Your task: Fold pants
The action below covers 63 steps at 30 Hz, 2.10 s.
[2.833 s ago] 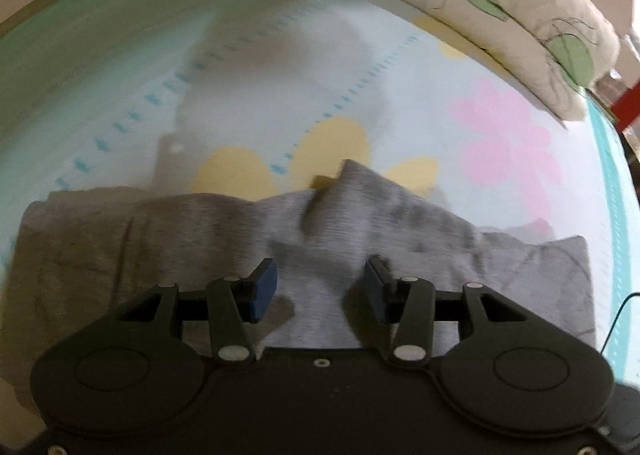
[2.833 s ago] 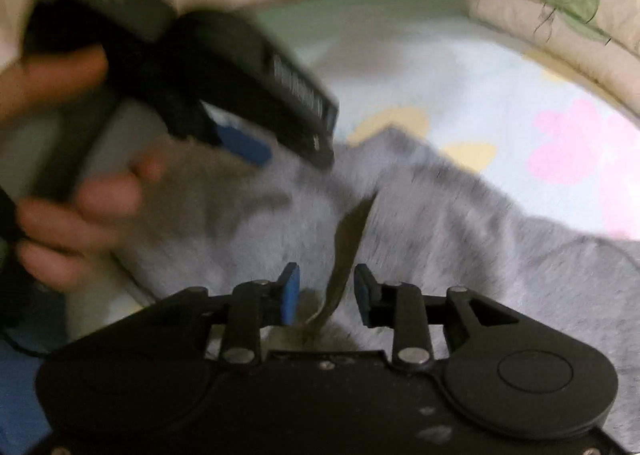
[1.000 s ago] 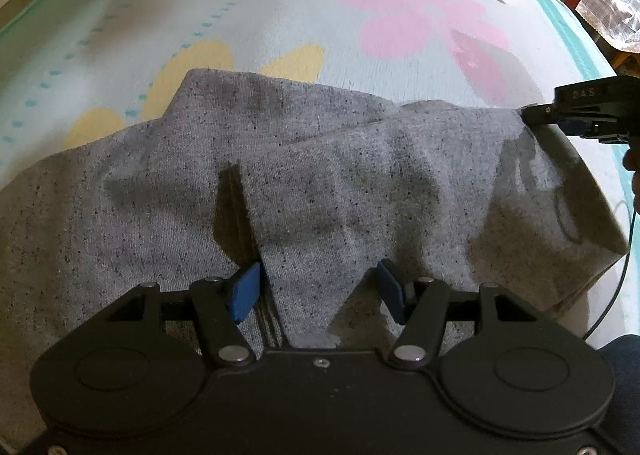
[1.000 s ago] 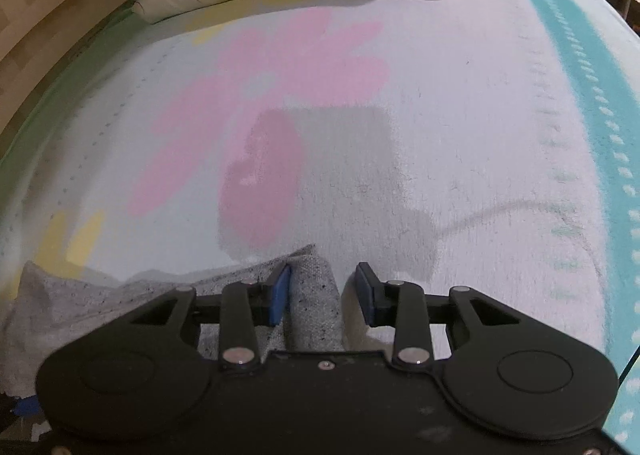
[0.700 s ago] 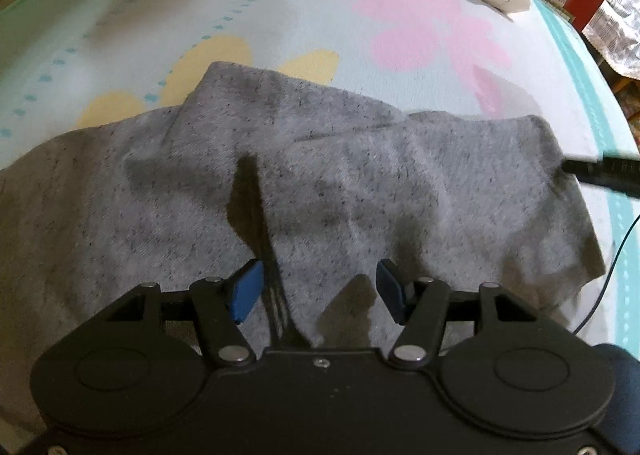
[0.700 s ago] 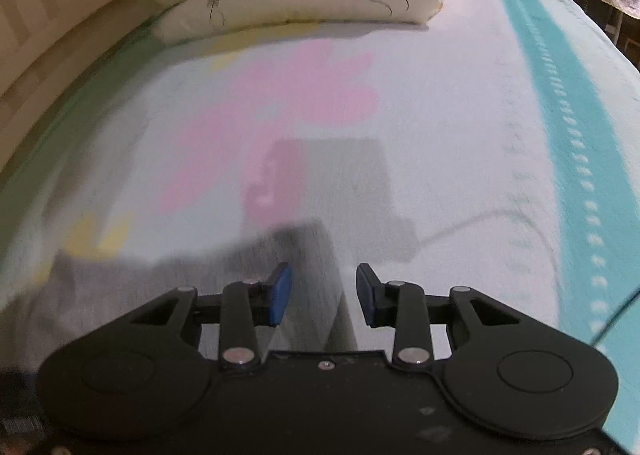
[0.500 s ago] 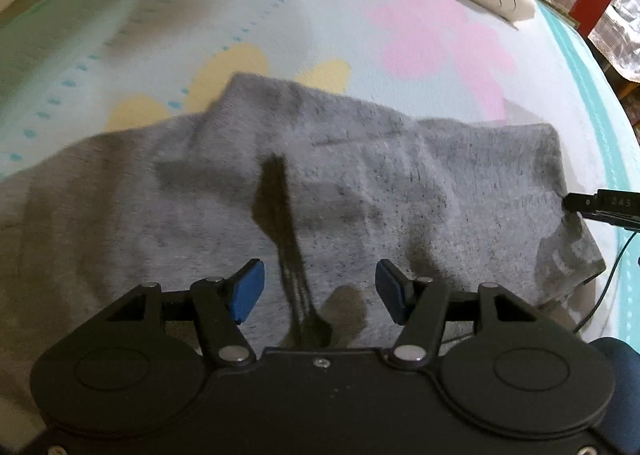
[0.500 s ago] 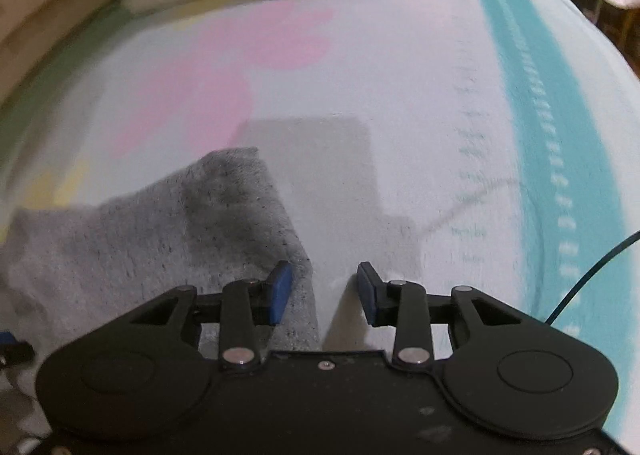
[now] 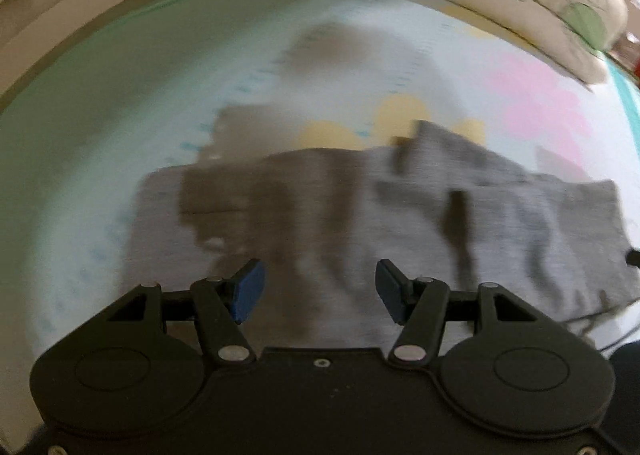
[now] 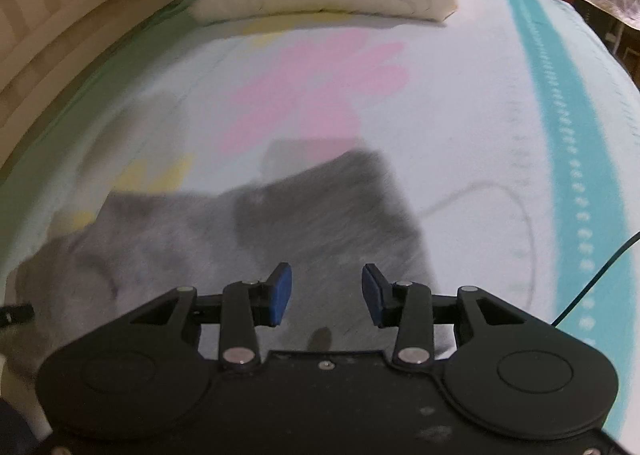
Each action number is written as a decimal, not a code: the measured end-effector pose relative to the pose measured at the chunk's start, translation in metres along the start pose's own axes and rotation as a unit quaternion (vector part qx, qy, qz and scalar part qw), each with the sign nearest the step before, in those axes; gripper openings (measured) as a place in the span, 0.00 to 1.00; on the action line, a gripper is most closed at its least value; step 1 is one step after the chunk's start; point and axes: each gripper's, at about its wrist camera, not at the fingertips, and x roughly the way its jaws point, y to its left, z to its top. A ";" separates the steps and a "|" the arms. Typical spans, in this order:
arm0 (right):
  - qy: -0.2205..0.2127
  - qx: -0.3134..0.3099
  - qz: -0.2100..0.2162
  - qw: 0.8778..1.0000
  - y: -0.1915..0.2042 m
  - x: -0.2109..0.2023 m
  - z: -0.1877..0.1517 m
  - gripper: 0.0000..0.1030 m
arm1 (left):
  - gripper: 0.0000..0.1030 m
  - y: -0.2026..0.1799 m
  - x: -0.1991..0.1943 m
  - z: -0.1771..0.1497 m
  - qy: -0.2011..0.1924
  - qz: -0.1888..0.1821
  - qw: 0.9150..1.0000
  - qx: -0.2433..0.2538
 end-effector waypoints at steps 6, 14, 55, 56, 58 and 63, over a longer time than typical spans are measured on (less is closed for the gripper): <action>0.020 -0.035 0.006 0.999 0.029 0.012 -0.022 0.41 | 0.63 0.053 -0.005 0.002 -0.006 0.030 0.999 -0.039; 0.022 -0.028 0.021 0.999 0.030 0.014 -0.020 0.41 | 0.63 0.103 0.007 0.004 0.010 0.016 0.994 -0.104; 0.028 -0.009 0.056 0.998 0.024 0.022 -0.021 0.41 | 0.32 0.034 -0.025 0.021 -0.035 -0.056 0.996 -0.064; 0.026 -0.004 0.060 0.998 0.021 0.021 -0.021 0.41 | 0.32 0.021 -0.033 0.026 -0.045 -0.063 0.996 -0.054; 0.020 0.008 0.069 0.997 0.017 0.019 -0.020 0.41 | 0.30 -0.010 -0.046 0.038 -0.066 -0.077 0.994 -0.033; -0.004 0.038 0.084 0.996 0.004 0.008 -0.021 0.41 | 0.24 -0.096 -0.055 0.066 -0.084 -0.139 0.987 0.018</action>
